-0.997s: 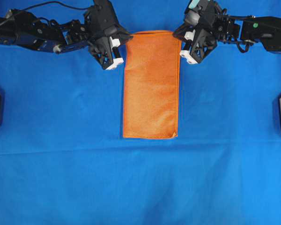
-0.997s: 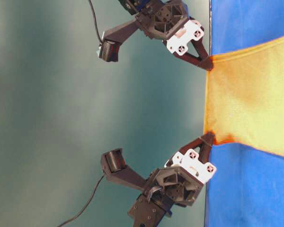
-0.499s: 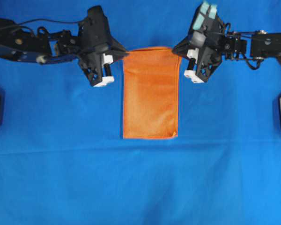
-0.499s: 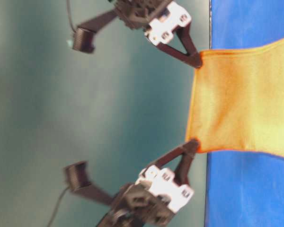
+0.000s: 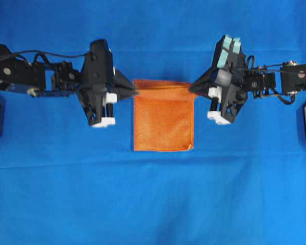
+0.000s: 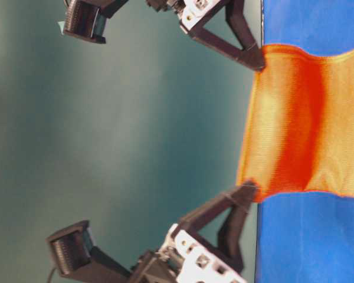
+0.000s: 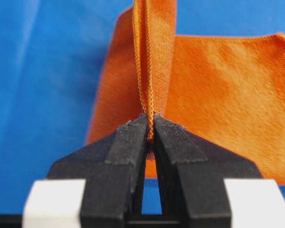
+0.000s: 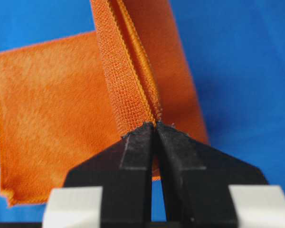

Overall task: Fold the orange towel.
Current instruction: 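Lift the top end with both grippers and fold it down toward the bottom, then release the towel and pull both grippers outward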

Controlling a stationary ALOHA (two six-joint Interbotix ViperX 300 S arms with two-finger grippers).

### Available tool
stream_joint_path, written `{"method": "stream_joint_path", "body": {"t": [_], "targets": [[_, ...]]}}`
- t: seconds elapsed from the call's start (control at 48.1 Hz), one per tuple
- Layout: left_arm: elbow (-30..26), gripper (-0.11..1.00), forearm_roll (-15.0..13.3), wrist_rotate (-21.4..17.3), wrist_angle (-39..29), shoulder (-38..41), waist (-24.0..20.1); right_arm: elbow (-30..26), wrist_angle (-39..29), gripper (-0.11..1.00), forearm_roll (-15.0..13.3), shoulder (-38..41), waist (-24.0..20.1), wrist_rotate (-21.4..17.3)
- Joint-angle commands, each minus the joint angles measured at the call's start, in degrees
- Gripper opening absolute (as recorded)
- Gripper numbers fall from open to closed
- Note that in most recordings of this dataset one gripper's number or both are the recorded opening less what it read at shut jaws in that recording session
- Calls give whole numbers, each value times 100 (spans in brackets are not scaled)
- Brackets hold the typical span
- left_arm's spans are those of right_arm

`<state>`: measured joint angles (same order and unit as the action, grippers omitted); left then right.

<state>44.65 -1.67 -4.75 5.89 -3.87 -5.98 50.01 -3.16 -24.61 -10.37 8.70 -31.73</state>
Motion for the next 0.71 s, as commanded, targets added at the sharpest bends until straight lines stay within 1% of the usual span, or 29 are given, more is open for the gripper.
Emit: {"method": "stream_joint_path", "body": {"t": [0.0, 0.125, 0.332, 0.436, 0.686], "targets": [[-9, 2, 0, 141, 185, 149, 229, 26, 62, 3, 26, 105, -123, -70], [79, 2, -9, 369, 431, 527, 510, 70, 325, 3, 44, 483, -308, -290], [97, 2, 0, 519, 545, 817, 923, 53, 659, 3, 35, 1020, -747, -712], [105, 2, -9, 536, 563, 905, 976, 18, 738, 3, 44, 1107, -844, -817], [70, 2, -18, 571, 668, 1063, 976, 9, 747, 3, 44, 1125, -853, -932]]}}
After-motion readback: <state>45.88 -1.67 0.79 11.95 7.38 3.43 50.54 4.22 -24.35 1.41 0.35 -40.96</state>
